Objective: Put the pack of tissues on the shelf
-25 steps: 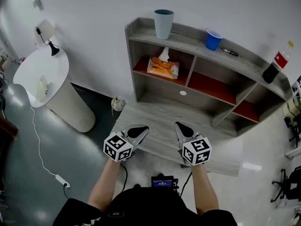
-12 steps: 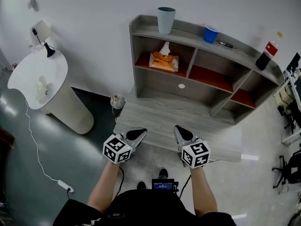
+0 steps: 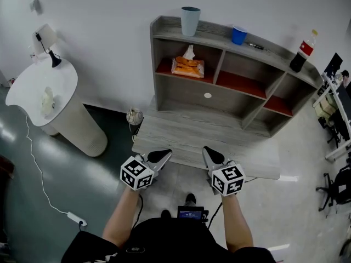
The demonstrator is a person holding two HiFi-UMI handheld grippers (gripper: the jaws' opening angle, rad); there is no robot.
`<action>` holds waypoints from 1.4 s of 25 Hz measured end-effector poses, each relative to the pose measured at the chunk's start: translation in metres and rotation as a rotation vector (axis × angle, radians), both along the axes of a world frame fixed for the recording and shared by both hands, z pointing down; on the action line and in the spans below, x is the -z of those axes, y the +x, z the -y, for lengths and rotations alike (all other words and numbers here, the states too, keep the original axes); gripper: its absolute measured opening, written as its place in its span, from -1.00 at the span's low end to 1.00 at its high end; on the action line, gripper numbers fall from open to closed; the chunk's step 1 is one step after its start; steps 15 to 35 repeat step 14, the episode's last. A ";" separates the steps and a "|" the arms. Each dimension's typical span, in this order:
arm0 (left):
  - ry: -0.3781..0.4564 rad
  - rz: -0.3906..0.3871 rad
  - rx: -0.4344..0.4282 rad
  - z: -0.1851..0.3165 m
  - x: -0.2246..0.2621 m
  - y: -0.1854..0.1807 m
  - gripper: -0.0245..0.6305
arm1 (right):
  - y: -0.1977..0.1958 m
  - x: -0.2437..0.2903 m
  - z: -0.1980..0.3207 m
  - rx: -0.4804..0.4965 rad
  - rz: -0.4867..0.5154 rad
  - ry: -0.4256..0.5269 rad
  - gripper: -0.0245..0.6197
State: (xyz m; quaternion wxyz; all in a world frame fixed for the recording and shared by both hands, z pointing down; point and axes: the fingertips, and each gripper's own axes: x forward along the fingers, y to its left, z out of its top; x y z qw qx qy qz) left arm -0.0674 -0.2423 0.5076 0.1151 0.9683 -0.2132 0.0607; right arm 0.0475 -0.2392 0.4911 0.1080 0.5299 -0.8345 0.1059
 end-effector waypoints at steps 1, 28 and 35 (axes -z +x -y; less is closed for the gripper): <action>0.002 -0.004 -0.006 -0.003 0.001 0.000 -0.92 | -0.001 0.000 -0.003 -0.001 0.001 0.001 -0.91; 0.006 0.012 -0.005 -0.015 -0.001 -0.003 -0.92 | -0.004 0.004 -0.016 -0.005 0.009 0.015 -0.91; 0.006 0.012 -0.005 -0.015 -0.001 -0.003 -0.92 | -0.004 0.004 -0.016 -0.005 0.009 0.015 -0.91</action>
